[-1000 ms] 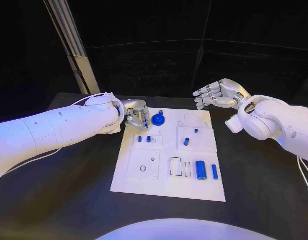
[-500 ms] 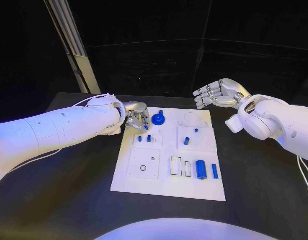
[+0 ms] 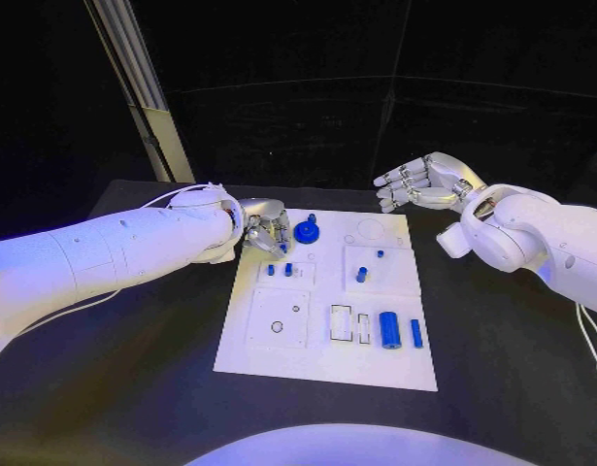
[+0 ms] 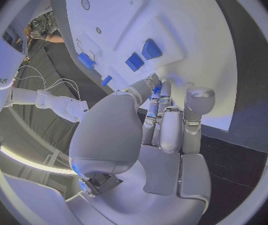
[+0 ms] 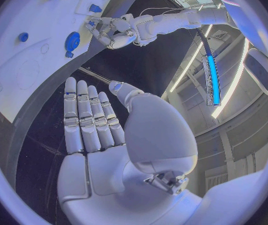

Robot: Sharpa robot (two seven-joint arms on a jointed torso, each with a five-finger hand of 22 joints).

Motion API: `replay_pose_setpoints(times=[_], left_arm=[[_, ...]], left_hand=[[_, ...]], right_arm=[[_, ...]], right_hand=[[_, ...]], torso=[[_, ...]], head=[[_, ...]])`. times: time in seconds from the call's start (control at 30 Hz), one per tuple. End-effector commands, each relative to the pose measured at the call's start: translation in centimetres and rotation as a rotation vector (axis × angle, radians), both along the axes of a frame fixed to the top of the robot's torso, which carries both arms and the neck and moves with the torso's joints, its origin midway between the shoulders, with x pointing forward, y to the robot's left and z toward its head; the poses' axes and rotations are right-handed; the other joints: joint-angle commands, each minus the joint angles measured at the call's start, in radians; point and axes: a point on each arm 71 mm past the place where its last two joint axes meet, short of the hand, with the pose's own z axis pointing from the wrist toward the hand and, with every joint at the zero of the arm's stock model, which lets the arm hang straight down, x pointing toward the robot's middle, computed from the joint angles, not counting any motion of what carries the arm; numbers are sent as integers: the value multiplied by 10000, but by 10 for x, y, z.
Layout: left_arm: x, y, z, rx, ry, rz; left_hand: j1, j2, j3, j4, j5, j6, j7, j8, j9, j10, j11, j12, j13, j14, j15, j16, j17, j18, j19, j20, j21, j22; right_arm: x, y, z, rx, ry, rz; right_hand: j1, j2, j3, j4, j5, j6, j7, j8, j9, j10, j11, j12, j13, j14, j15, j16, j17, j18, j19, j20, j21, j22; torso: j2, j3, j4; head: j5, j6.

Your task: Assemble the parts on the task board

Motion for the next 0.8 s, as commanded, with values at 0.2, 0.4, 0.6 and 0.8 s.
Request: replay_pose_setpoints(times=[0.2,0.4,0.6,0.8], left_arm=[[-2,-4,-1,-94,20,-107],[-2,-4,-3,122,280,-40],[-2,-3,-5,332,498,54],[-1,-3,-5,384,523,106]], left_hand=[[-95,-12,34,-31,-47,110,-17,-25,12,107,-11,-80,18,40,-35,-26,-14,-158,44,-40,81,29],[-180,-76,-12,-40,-53,28,-6,-117,-10,44,12,-176,6,27,-25,-41,-55,-153,20,-45,35,-5],[-259,-136,-94,-50,-60,-121,-1,-224,-31,-71,38,-230,12,4,-2,-59,-118,-143,-26,-34,-41,-63],[-307,-181,-198,-77,-65,-394,25,-382,-53,-220,73,-189,48,-26,25,-69,-179,-129,-87,-14,-129,-126]], right_arm=[[0,2,2,67,-33,96],[0,1,1,62,-21,99],[0,2,1,62,-16,105],[0,2,1,62,-14,106]], right_hand=[[-22,-3,17,-54,13,-95,26,-15,7,-90,7,39,-5,-40,2,-49,-11,7,9,79,-35,-11],[-22,-3,17,-54,13,-95,26,-15,7,-90,7,39,-5,-40,2,-49,-11,7,9,79,-35,-11],[-22,-3,17,-54,13,-95,26,-15,7,-90,7,39,-5,-40,2,-49,-11,7,9,79,-35,-11],[-35,-7,14,-60,30,-100,29,-15,7,-96,11,40,-5,-48,6,-49,-11,7,14,82,-49,-20]], torso=[[6,0,-11],[-2,2,1],[2,1,1],[3,3,-15]], head=[[-18,0],[-27,-20],[-35,-25],[-36,-18]])
